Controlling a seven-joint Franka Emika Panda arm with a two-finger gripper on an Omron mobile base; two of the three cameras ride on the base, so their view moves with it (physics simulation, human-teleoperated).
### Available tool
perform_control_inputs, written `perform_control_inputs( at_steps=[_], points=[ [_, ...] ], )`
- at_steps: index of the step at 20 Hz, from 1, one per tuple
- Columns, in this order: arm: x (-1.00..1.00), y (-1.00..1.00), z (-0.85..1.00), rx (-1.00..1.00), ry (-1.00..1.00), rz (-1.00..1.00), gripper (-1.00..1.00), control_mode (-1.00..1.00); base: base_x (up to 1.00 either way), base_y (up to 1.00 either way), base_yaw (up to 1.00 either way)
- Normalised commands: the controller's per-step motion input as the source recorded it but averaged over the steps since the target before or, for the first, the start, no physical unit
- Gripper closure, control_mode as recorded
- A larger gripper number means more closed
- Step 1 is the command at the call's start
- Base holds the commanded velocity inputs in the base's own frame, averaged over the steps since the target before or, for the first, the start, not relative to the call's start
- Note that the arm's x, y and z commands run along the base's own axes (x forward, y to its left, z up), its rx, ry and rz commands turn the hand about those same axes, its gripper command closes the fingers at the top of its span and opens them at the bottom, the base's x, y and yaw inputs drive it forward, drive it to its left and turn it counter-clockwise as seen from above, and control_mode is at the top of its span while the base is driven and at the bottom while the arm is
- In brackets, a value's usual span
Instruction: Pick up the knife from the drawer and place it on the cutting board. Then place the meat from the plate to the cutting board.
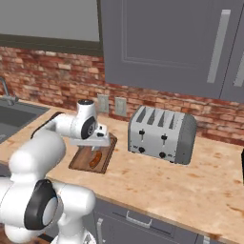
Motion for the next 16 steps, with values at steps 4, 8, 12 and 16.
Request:
perform_control_inputs(
  at_steps=[4,8,12,16],
  points=[
    [-0.75,0.00,0.61,0.00,0.00,-0.09,-1.00,-1.00,0.00,0.00,0.00],
    [-0.73,0.00,0.24,0.00,0.00,-0.08,-1.00,-1.00,0.00,0.00,0.00],
    [-0.78,0.00,0.16,0.00,0.00,-0.03,-1.00,-1.00,0.00,0.00,0.00],
    [-0.77,0.00,0.63,0.00,-0.01,-0.04,-1.00,-1.00,0.00,0.00,0.00]
  ],
)
